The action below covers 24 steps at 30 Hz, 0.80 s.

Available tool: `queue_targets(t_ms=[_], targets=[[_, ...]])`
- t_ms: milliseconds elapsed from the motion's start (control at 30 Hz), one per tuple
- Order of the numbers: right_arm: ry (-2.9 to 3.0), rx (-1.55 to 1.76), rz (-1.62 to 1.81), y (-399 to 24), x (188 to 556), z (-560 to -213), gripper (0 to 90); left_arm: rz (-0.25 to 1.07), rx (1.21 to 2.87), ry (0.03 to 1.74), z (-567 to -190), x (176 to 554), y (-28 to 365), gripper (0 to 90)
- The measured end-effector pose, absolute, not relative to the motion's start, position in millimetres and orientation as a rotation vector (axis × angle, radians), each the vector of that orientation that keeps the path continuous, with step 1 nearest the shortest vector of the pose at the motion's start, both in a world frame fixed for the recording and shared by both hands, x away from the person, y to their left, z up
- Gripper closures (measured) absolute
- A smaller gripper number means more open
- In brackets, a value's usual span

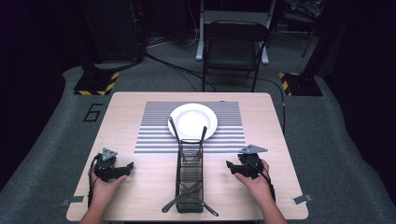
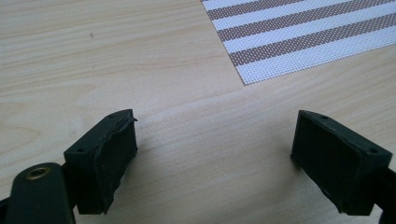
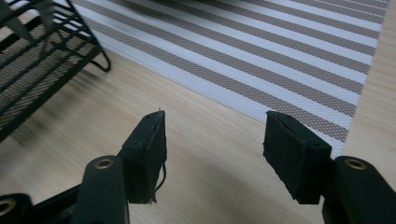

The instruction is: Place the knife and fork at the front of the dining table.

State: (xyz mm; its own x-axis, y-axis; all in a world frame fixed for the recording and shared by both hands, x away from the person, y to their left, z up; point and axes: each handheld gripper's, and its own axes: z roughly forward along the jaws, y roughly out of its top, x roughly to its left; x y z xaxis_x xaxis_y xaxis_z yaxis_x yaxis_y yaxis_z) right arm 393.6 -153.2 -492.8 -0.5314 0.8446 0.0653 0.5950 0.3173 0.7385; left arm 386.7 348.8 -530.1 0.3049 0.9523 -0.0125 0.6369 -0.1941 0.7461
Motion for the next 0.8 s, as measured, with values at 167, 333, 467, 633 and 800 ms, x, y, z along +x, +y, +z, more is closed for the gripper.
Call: queue_targets(t_ms=[167,333,467,633,800], targets=[[2.274,1.235,1.086,-144,389,-483,39.4,0.619,1.922,1.41,-530,387,349,13.6],[2.268,1.21,1.118,-140,386,-471,42.0,0.62,1.923,1.409,-530,387,349,13.7],[2.29,1.188,1.152,-135,385,-458,42.9,0.618,1.922,1.409,-530,387,349,13.6],[2.28,1.179,1.178,-129,385,-447,43.4,0.62,1.923,1.409,-530,387,349,13.6],[2.276,1.176,1.216,-126,388,-438,44.9,0.618,1.923,1.409,-530,387,349,13.7]])
